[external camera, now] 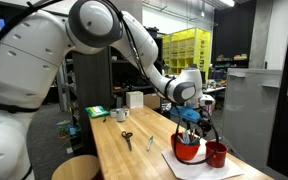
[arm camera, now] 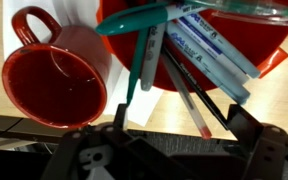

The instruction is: Remove the red pen from the orange mug and put it on the left side of the counter.

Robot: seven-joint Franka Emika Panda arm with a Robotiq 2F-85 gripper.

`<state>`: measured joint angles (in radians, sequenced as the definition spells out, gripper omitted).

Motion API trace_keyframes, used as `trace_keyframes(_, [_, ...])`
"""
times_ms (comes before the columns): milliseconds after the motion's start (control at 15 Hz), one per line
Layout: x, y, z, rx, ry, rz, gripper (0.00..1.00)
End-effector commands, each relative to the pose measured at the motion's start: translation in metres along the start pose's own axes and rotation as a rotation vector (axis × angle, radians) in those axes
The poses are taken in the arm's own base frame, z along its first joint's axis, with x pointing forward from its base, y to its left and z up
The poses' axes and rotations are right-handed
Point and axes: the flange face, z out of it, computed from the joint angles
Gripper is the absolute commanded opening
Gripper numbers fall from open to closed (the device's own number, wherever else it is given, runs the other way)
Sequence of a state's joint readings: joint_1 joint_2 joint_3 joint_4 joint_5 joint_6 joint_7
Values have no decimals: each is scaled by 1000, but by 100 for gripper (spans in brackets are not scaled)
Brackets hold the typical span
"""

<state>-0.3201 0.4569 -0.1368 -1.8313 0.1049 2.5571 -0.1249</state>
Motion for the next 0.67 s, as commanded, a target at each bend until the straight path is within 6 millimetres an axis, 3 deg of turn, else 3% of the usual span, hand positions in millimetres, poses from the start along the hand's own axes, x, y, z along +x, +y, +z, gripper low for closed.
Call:
trace_keyframes(0, [-1,-8,-6,28,-9,11,100])
trace_keyframes(600, [-5,-16,-14,75,-11,11,100])
